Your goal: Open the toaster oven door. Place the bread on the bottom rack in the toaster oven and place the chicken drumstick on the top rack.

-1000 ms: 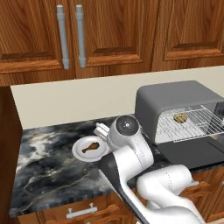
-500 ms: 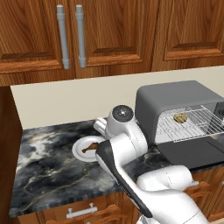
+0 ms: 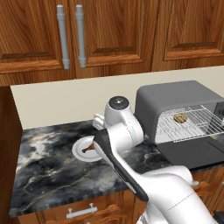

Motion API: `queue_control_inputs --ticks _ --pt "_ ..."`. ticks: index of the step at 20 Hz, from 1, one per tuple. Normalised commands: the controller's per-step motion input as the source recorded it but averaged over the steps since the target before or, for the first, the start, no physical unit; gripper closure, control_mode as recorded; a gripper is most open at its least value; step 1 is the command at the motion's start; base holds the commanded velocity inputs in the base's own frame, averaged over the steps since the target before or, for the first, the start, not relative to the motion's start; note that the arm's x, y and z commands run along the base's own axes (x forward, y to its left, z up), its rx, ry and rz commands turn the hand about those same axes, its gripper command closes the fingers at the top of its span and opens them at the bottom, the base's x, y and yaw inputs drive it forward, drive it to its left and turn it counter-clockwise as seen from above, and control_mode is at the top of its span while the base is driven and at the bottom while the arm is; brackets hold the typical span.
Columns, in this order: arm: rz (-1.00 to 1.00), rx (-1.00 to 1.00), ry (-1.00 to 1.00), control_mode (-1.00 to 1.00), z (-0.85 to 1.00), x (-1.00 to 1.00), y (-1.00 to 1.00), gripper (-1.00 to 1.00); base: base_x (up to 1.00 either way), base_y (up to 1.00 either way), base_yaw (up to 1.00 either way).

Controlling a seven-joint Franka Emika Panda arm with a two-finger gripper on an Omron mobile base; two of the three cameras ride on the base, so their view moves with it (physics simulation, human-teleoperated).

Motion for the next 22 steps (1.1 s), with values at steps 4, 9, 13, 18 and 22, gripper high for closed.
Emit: queue_control_inputs --ticks 4,9,13,18,22 --pt "0.00 0.00 0.00 -1.00 -0.16 0.05 0.00 -1.00 0.00 0.00 0.00" --pt "0.00 0.00 0.01 -1.00 -0.15 0.10 -0.01 -1.00 0.00 0.00 0.00" --pt "0.00 0.02 0.04 -1.00 -0.08 0.15 -0.06 -1.00 0.00 0.00 0.00" --pt "0.00 0.03 0.06 -1.00 -0.09 0.19 -0.02 -1.00 0.00 0.00 0.00" --pt "0.00 0.06 0.12 -1.00 -0.15 0.25 0.00 -1.00 0.00 0.00 0.00"
